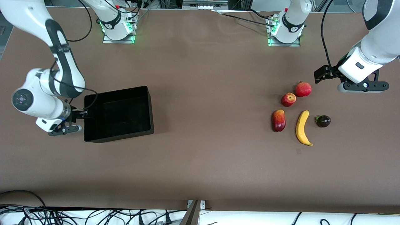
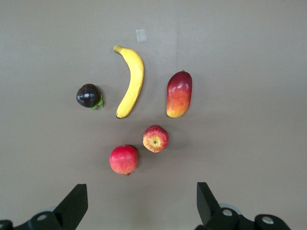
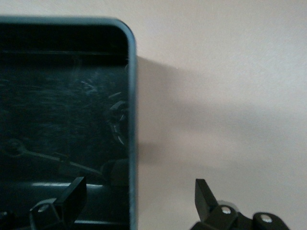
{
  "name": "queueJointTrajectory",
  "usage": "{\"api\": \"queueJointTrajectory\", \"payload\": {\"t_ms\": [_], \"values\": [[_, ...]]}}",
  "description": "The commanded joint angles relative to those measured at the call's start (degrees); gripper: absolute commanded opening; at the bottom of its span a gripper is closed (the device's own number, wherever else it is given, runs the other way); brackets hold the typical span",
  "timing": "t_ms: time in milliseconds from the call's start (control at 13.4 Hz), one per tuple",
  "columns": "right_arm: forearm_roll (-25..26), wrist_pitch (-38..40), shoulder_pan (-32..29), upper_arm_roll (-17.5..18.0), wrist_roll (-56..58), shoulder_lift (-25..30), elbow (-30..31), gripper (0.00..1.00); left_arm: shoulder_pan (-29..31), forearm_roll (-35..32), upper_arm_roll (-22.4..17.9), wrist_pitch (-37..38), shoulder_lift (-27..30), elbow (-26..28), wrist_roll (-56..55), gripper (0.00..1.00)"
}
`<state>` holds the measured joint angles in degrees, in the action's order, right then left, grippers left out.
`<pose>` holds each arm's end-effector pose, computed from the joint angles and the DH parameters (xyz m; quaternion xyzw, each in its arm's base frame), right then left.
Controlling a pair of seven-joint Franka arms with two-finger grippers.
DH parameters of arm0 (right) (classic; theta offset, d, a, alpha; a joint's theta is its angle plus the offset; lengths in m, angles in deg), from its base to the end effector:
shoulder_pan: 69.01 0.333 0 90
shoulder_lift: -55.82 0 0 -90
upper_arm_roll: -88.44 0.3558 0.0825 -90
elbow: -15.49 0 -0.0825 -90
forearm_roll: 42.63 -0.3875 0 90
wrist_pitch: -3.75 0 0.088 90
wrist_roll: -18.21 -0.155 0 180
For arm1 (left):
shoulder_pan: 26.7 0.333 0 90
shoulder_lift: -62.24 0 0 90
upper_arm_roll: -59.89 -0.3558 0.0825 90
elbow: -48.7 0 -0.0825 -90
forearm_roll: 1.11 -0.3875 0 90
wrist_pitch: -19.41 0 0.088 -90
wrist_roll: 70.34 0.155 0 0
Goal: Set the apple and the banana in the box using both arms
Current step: 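Reach the right gripper down and grasp the black box's rim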
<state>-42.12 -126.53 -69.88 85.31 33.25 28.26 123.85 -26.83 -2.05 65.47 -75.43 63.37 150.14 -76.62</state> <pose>0.6375 -0.0439 0.2268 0.9935 0.1016 -0.0509 0.0077 0.5418 -0.0521 0.5395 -0.9988 -0.0039 0.0466 0.0140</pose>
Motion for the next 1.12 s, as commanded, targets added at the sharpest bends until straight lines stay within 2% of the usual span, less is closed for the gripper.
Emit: {"api": "queueJointTrajectory", "payload": {"t_ms": [0, 75, 224, 298, 522, 671, 820, 969, 1043], "values": [[-0.42, 0.2, -0.8, 0.5, 1.13, 0.32, -0.25, 0.77, 0.05, 0.86, 0.13, 1.32, -0.51, -1.59, 0.48, 1.0], [-0.42, 0.46, -0.8, 0.5, 1.22, 0.32, -0.16, 0.59, 0.05, 0.94, 0.13, 1.24, -0.51, -1.59, 0.48, 1.0], [-0.42, 0.81, -0.8, 0.5, 1.57, 0.32, 0.28, 0.14, 0.14, 0.86, 0.13, 1.24, -0.51, -1.59, 0.57, 1.0], [-0.42, 2.03, -0.8, 0.58, 1.4, 0.32, 0.02, 0.0, 0.14, 0.94, 0.13, 1.24, -0.6, -1.59, 0.48, 1.0], [-2.26, 2.75, -0.63, 0.58, 0.87, 0.49, -0.86, 0.0, 0.23, 0.95, 0.13, 1.32, -0.51, -1.5, 0.48, 1.0], [-2.26, 5.1, -0.19, 1.11, 1.39, 1.02, -3.75, 0.0, 0.14, 0.95, 0.13, 1.32, -0.51, -1.5, 0.48, 1.0], [-2.61, 12.38, 2.69, 2.07, 0.7, 1.02, -10.84, 0.0, 0.23, 0.95, 0.13, 1.32, -0.51, -1.51, 0.48, 1.0], [-6.29, 18.54, 8.14, 1.99, -4.64, 0.06, -18.23, 0.0, 0.4, 0.95, 0.13, 1.32, -0.6, -1.5, 0.57, 1.0], [-6.39, 20.48, 11.04, 1.99, -8.41, -0.64, -20.53, 0.0, 0.4, 0.95, 0.04, 1.32, -0.6, -1.59, 0.48, 1.0]]}}
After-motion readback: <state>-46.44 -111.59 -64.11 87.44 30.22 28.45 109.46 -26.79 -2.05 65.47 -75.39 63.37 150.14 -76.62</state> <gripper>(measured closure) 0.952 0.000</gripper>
